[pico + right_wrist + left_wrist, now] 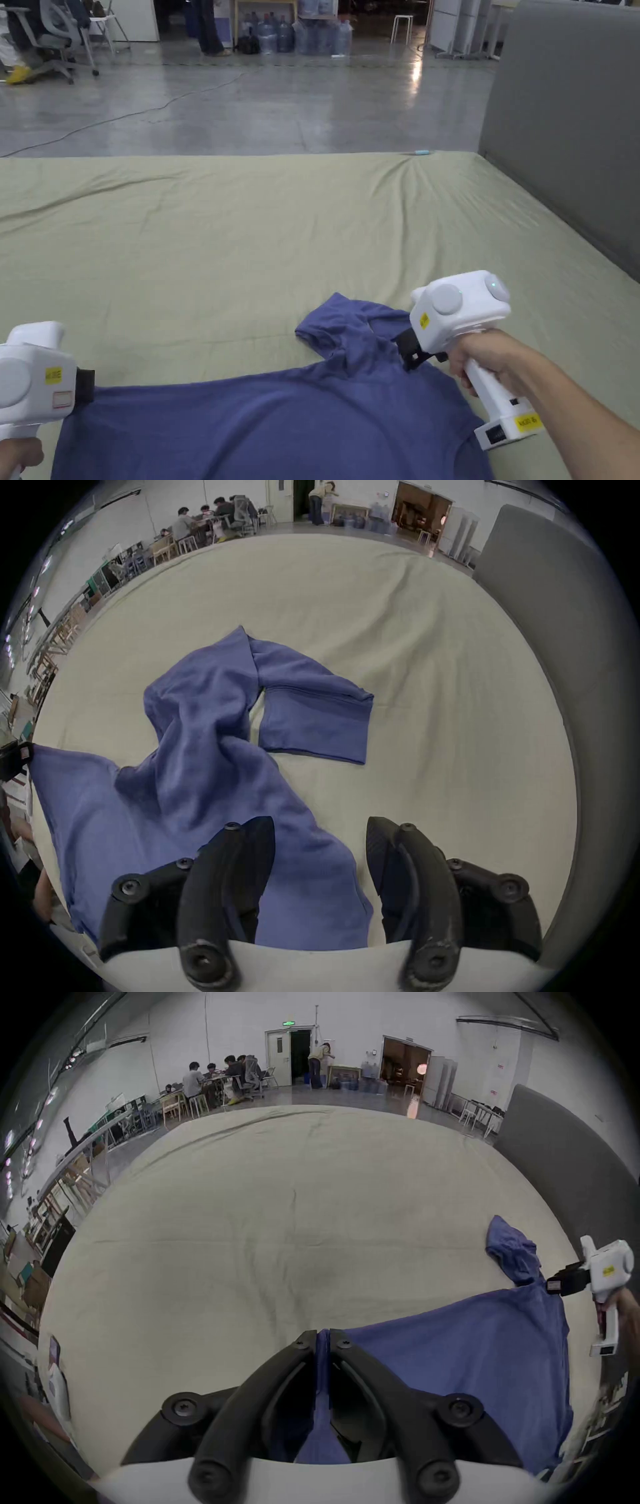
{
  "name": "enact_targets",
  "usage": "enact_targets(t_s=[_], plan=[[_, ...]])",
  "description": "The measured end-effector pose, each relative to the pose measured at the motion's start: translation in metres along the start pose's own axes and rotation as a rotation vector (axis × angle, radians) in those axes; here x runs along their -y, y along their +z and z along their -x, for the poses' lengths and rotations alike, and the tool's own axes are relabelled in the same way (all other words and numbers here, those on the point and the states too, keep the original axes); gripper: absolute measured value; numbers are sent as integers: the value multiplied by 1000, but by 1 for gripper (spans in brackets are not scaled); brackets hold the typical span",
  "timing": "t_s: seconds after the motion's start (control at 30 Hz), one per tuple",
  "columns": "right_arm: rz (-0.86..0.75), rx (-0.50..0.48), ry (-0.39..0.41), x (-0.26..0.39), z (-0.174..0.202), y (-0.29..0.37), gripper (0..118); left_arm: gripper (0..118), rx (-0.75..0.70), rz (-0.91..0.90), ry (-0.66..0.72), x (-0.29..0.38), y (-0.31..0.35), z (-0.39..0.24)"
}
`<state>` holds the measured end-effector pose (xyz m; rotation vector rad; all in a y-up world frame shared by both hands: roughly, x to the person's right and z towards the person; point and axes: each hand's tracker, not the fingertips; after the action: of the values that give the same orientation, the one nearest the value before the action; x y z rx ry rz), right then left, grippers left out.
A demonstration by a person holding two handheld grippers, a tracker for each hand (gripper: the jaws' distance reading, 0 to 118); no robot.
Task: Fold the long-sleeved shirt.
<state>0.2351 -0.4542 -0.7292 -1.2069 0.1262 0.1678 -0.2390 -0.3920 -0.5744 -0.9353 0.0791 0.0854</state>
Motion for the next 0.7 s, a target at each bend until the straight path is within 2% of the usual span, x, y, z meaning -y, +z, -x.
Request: enact_targets(t_s=[0.07, 0.1, 0.17, 0.2, 0.23, 0.27, 0.33, 0.43, 0.57, 0.7], plan=[[19, 6, -4, -4, 3, -8, 51, 0, 8, 1, -9, 0, 2, -5], [42, 3, 5, -5, 6, -13, 37, 0, 10, 0, -9, -1, 0, -5], [56, -14, -1, -2, 13, -18, 23, 0, 14, -1, -10, -1, -1, -9], [50, 7, 6, -1, 19, -17, 0, 0, 15, 1, -12, 0, -1, -12], [51, 19, 16, 0, 23, -16, 0, 0, 14, 2, -13, 0, -3, -12], [71, -19, 22, 1, 23, -16, 0, 0, 9, 1, -14, 0, -4, -14], [55, 15, 24, 6, 25, -9, 0, 0, -15, -15, -14, 1, -3, -18], [32, 9, 27, 7, 23, 15, 0, 0, 2, -37, -3, -2, 5, -12], [-94, 3, 30, -7, 13, 77, 0, 0, 7, -77, 4, -17, 34, -1], [-198, -13, 59, -28, 4, 156, 0, 0, 3, -147, 71, -47, 77, 8]])
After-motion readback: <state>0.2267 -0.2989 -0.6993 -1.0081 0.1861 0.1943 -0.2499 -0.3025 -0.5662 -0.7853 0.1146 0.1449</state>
